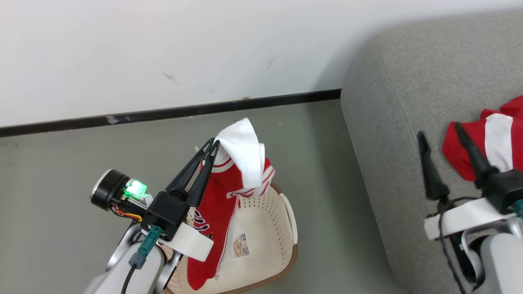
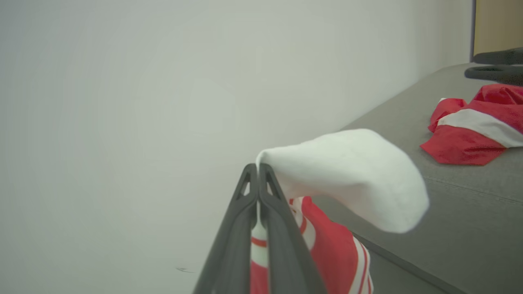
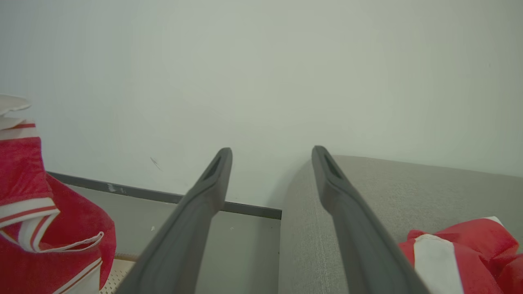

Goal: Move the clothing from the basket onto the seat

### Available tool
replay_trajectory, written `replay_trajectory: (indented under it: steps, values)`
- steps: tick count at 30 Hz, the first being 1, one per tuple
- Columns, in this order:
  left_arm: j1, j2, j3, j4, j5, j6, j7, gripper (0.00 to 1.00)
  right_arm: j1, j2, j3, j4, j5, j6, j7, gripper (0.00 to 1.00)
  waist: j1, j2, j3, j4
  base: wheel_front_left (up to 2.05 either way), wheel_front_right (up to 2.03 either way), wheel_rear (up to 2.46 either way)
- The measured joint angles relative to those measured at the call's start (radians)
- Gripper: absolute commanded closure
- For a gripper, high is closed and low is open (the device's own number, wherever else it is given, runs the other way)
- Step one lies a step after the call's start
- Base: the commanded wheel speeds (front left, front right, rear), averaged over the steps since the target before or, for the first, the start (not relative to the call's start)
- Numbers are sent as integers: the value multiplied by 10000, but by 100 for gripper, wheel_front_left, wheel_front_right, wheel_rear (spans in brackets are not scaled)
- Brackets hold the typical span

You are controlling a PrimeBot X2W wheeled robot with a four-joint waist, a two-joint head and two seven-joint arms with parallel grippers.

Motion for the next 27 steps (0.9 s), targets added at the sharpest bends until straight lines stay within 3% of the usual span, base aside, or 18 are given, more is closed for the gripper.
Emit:
replay_trajectory:
  steps: [12, 27]
  values:
    - [-428, 173, 155, -961, -249, -445, 50, 100, 322, -1306, 2658, 966, 604, 0, 40, 0, 0, 0, -1126, 40, 0, 0, 0]
    - [-1001, 19, -186, -1638, -443, -965, 917, 100, -261, -2046, 6130, 1825, 1856, 0, 393, 0, -1, 0, -2022, 195, 0, 0, 0]
